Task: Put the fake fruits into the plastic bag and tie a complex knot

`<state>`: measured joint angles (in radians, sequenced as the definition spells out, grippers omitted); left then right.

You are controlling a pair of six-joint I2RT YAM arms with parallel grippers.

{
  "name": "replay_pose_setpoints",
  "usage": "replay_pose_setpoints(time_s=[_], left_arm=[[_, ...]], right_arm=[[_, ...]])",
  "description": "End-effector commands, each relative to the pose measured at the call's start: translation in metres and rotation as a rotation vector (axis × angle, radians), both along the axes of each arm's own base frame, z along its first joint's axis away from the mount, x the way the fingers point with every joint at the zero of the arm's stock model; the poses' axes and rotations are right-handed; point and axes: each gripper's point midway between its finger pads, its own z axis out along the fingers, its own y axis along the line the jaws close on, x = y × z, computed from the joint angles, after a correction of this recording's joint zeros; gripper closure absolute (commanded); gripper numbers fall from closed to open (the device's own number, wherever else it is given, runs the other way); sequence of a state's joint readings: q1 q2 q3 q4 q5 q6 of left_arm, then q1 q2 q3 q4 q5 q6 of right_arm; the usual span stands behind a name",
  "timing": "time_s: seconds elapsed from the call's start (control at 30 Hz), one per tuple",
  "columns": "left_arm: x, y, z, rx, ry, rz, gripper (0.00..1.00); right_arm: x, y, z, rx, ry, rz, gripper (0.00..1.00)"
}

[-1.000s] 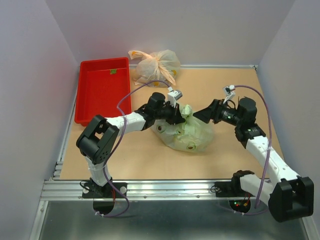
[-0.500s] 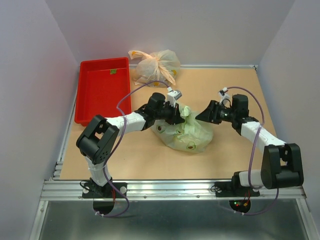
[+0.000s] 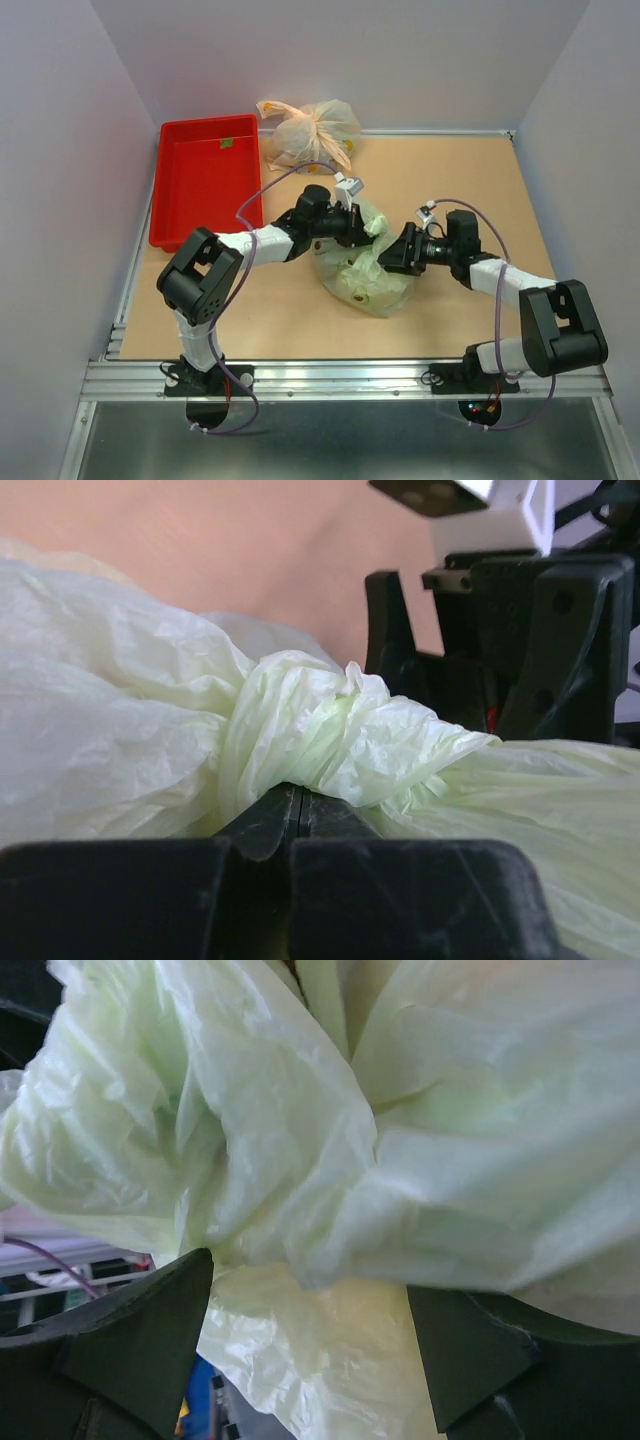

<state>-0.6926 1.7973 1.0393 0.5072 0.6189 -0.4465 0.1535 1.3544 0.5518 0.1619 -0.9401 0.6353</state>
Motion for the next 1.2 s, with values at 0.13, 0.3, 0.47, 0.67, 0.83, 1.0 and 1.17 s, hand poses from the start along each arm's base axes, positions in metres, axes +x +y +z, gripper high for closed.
replay_pose_setpoints(time_s=[0.13, 0.3, 0.47, 0.67, 0.83, 1.0, 1.17], left_arm=[[-0.030, -0.012, 0.033, -0.183, 0.026, -0.152, 1.00], [-0.053, -0.004, 0.049, -0.299, 0.060, -0.241, 1.00], [-0.052, 0.001, 0.057, -0.331, 0.072, -0.225, 1.00], [-0.046, 0.002, 0.056, -0.329, 0.065, -0.220, 1.00], [-0.043, 0.004, 0.053, -0.315, 0.061, -0.212, 1.00], [-0.041, 0.005, 0.051, -0.300, 0.042, -0.208, 1.00], [-0.041, 0.003, 0.054, -0.315, 0.038, -0.213, 1.00]], right_arm=[[0.003, 0.049, 0.029, 0.162, -0.047, 0.015, 0.17], [-0.003, 0.038, 0.045, 0.158, -0.125, 0.077, 0.17], [-0.021, 0.005, 0.060, 0.006, -0.245, 0.103, 0.15], [-0.015, -0.023, 0.062, -0.145, -0.276, 0.056, 0.15], [0.013, -0.039, 0.095, -0.160, -0.368, -0.023, 0.37], [0.026, -0.038, 0.105, -0.140, -0.411, -0.047, 0.51], [0.026, -0.025, 0.065, -0.140, -0.322, -0.009, 0.49]])
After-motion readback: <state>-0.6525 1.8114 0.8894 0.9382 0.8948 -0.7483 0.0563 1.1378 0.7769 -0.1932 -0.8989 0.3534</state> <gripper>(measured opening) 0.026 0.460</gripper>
